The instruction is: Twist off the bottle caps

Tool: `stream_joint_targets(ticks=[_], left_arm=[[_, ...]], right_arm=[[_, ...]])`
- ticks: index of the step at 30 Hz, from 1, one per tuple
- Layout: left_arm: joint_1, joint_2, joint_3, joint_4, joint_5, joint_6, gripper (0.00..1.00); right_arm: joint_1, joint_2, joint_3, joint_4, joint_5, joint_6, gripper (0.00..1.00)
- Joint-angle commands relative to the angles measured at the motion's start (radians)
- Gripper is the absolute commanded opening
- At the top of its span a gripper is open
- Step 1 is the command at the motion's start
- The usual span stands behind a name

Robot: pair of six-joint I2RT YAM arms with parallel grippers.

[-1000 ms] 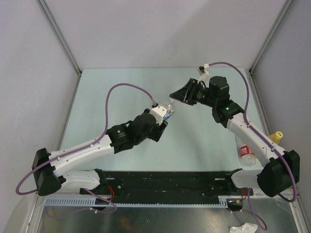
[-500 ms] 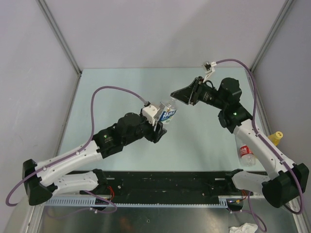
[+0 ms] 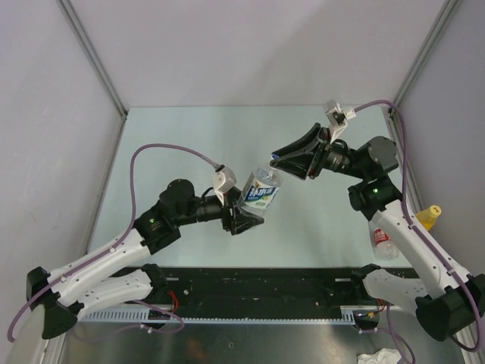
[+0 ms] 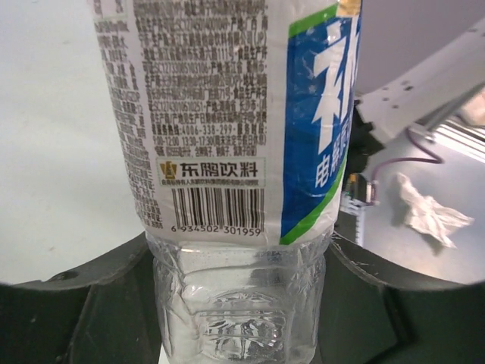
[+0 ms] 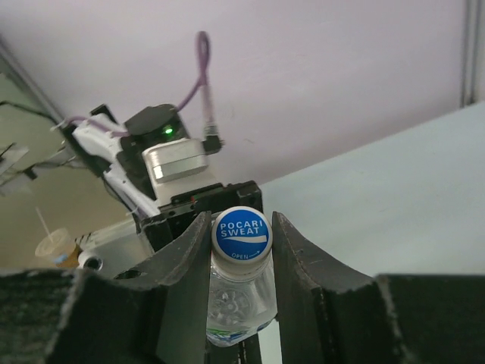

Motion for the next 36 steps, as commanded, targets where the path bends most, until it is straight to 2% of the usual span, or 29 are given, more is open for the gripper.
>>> stream_joint_targets(ticks=[1, 11, 15, 19, 20, 22, 25, 31, 33, 36], left_arm=[[0.005, -0.033, -0.003, 0.207, 0.267, -0.04, 0.0], [0.01, -0.022, 0.049, 0.317, 0.496, -0.112, 0.0], [0.019, -0.02, 0.061, 0.323, 0.52, -0.126, 0.0], [0.034, -0.02, 0.05, 0.324, 0.505, -0.137, 0.0], [0.037, -0.02, 0.046, 0.324, 0.499, -0.139, 0.0], [0.041, -0.018, 0.038, 0.325, 0.487, -0.145, 0.0], [0.047, -0.012, 0.026, 0.325, 0.471, -0.147, 0.0], [0.08, -0.013, -0.003, 0.312, 0.407, -0.146, 0.0], [0.093, -0.017, -0.01, 0.29, 0.379, -0.134, 0.0], [0.101, -0.018, -0.003, 0.226, 0.336, -0.092, 0.0]], right_arm=[[0.0, -0.032, -0.01, 0.146, -0.107, -0.001, 0.0], [0.001, -0.089, -0.011, 0.267, -0.215, 0.017, 0.0], [0.0, -0.093, -0.012, 0.278, -0.21, 0.021, 0.0], [-0.004, -0.111, -0.011, 0.216, -0.153, -0.008, 0.01], [-0.005, -0.114, -0.011, 0.203, -0.138, -0.015, 0.05], [-0.005, -0.119, -0.011, 0.189, -0.119, -0.018, 0.18], [-0.005, -0.122, -0.011, 0.185, -0.104, -0.014, 0.43], [-0.015, -0.142, -0.012, 0.184, -0.083, -0.013, 0.85], [-0.019, -0.156, -0.012, 0.171, -0.064, -0.022, 0.95], [-0.026, -0.169, -0.011, 0.153, -0.035, -0.034, 0.99]])
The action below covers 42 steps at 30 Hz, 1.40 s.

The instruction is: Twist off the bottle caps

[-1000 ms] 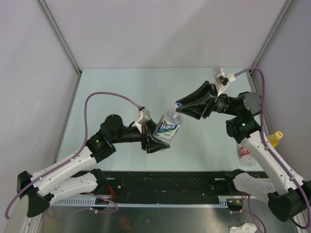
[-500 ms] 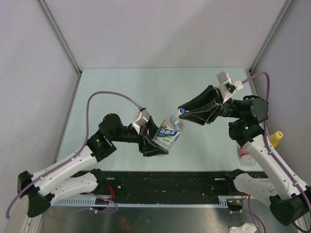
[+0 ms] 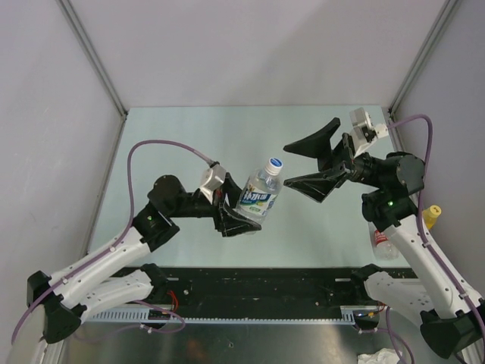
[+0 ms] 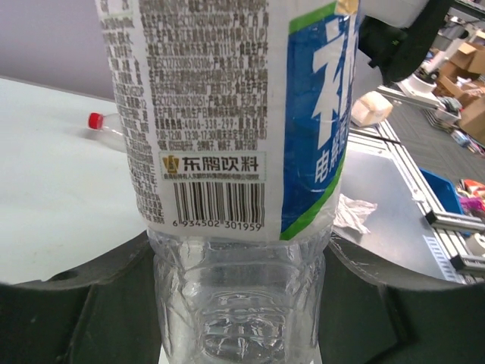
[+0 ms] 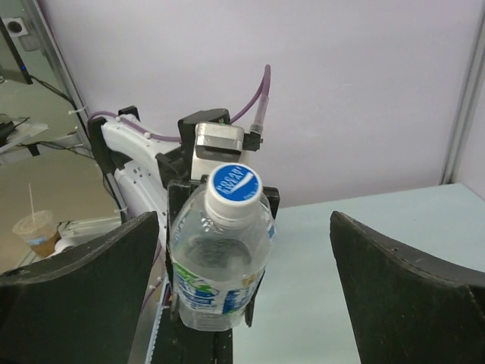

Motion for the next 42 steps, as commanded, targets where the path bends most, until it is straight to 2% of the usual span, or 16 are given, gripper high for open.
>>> stream_joint_targets(ticks=[1, 6, 15, 25, 32, 37, 42], left_arm=[[0.017, -0.02, 0.008, -0.053, -0.077, 0.073, 0.0], [0.017, -0.015, 0.035, -0.183, -0.193, 0.143, 0.0], [0.0, -0.019, 0.046, -0.292, -0.44, 0.199, 0.0], [-0.156, 0.079, 0.16, -0.471, -0.882, 0.326, 0.0], [-0.25, 0.187, 0.263, -0.601, -1.148, 0.369, 0.0], [-0.276, 0.227, 0.301, -0.644, -1.24, 0.372, 0.0], [-0.279, 0.241, 0.317, -0.653, -1.257, 0.372, 0.0]], right_arm=[[-0.012, -0.038, 0.006, -0.009, 0.064, -0.028, 0.99], [-0.019, -0.033, 0.006, -0.057, 0.125, -0.041, 0.99], [-0.029, 0.014, 0.006, -0.163, 0.283, -0.019, 0.98], [-0.039, 0.119, 0.034, -0.225, 0.298, 0.053, 0.97], [-0.056, 0.198, 0.058, -0.297, 0.315, 0.091, 0.92], [-0.069, 0.237, 0.06, -0.318, 0.294, 0.106, 0.87], [-0.075, 0.261, 0.061, -0.337, 0.292, 0.106, 0.82]])
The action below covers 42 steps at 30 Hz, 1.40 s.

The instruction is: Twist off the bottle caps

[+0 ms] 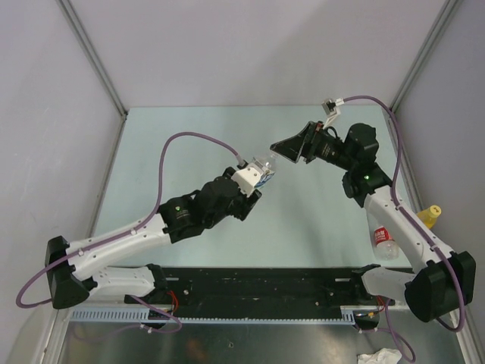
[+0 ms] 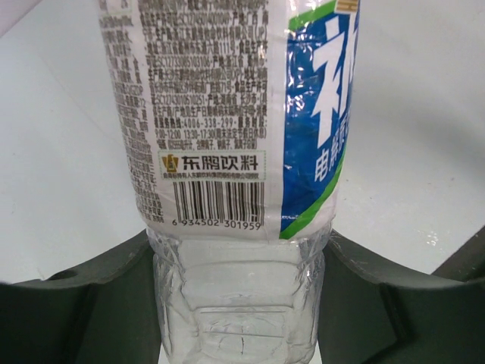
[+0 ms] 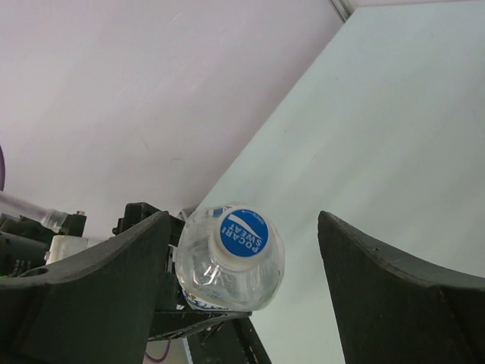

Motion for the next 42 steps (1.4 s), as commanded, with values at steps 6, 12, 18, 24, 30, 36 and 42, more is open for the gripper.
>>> stream_joint_targets(ticks=[6, 12, 18, 24, 30, 36, 42], left_arm=[[-0.01, 0.01, 0.067, -0.014, -0.072, 0.045, 0.0], [-0.015, 0.014, 0.075, -0.021, -0.072, 0.05, 0.0], [-0.017, 0.017, 0.075, -0.023, -0.075, 0.05, 0.0], [-0.017, 0.014, 0.065, -0.022, -0.075, 0.036, 0.0], [-0.017, 0.004, 0.037, -0.005, -0.044, 0.008, 0.0], [-0.001, -0.029, -0.005, 0.048, 0.099, -0.016, 0.0], [0.051, -0.076, -0.047, 0.114, 0.322, -0.035, 0.0]], right_arm=[[-0.008, 0.028, 0.05, 0.005, -0.03, 0.019, 0.73], [-0.008, 0.047, 0.051, 0.041, -0.064, 0.044, 0.56], [-0.008, 0.06, 0.051, 0.077, -0.1, 0.068, 0.24], [-0.008, 0.051, 0.051, 0.091, -0.115, 0.069, 0.01], [-0.008, 0.028, 0.051, 0.095, -0.125, 0.042, 0.0], [-0.008, 0.003, 0.051, 0.124, -0.161, 0.013, 0.0], [-0.005, -0.026, 0.05, 0.152, -0.212, -0.012, 0.0]])
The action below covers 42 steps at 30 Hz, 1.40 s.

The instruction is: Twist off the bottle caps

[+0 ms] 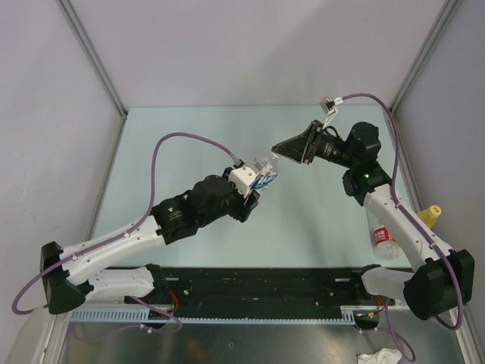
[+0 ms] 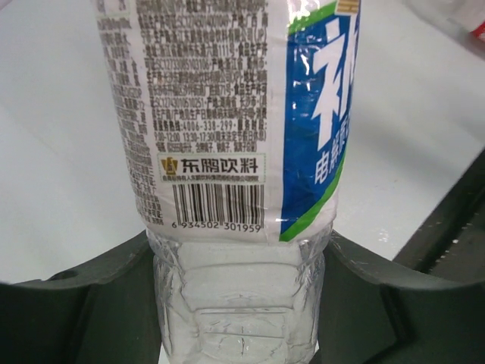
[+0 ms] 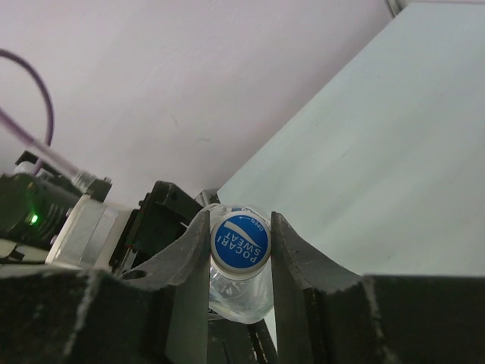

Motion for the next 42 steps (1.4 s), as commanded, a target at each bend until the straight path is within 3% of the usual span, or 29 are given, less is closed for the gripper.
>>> stream_joint_targets(ticks=[1, 13, 27, 42], left_arm=[[0.042, -0.046, -0.035, 0.093, 0.261, -0.024, 0.0], [0.123, -0.089, -0.084, 0.24, 0.774, -0.056, 0.0], [0.16, -0.148, -0.122, 0.46, 1.216, -0.16, 0.0], [0.166, -0.112, -0.126, 0.52, 1.436, -0.205, 0.0]], right_arm=[[0.009, -0.056, 0.044, 0.097, -0.09, -0.033, 0.0], [0.053, -0.152, 0.044, 0.162, -0.178, -0.119, 0.0], [0.07, -0.226, 0.044, 0.314, -0.331, -0.113, 0.0], [0.068, -0.258, 0.044, 0.397, -0.383, -0.101, 0.0]])
